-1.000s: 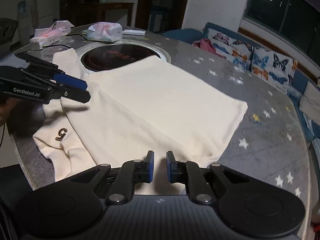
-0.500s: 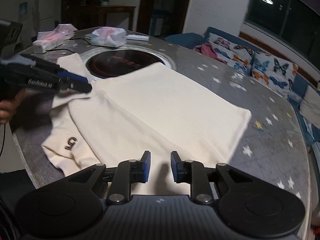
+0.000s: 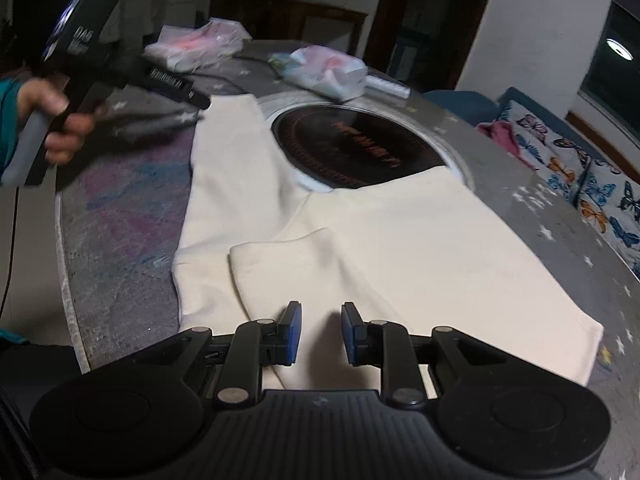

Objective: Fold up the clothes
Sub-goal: 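Grasp the other sweatshirt sleeve cuff with the left gripper and lift it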

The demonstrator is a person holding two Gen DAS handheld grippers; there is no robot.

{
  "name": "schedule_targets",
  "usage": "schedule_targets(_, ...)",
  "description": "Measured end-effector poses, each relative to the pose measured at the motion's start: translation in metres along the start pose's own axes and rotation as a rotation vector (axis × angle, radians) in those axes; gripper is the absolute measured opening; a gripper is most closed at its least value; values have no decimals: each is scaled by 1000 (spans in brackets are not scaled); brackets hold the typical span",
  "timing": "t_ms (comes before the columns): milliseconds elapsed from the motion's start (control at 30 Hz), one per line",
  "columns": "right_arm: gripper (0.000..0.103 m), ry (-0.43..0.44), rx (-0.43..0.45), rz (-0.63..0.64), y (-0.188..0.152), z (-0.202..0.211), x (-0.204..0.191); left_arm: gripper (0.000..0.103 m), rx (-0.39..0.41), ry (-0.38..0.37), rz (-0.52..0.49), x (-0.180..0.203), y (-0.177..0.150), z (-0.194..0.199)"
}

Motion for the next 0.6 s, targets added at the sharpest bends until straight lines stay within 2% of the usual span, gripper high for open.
schedule_targets(133,21,-8,12,-19,1,4,2,41,-14,-13,-4,-1,3,-11)
schedule_targets(200,21,-21,26,-38,0,10,4,30,-37,-13,6,0,3,-19)
schedule_targets(233,22,-27,33,-47,-1,13,5,28,-34,-4,13,-1,1,-20)
schedule_targets(300,22,-39,47,-65,-2,19,8,12,-28,6,22,1,0,-23)
schedule_targets(400,22,-58,68,-92,-4,28,12,5,-31,-26,75,0,4,-21)
schedule_targets(500,22,-80,85,-124,-7,37,17,4,6,-88,69,14,11,-3)
schedule_targets(600,22,-107,97,-164,-12,44,23,4,44,-212,35,43,17,28)
Point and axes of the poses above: each gripper's, at about its wrist camera, not at the fingertips, and z roughly against the way its jaws point, x to its right, y to its top, the point moved 3 cm from there along -z, roughly the way its jaws point, and after that the axes turned 11 degrees about z, right-handed, at the moved point
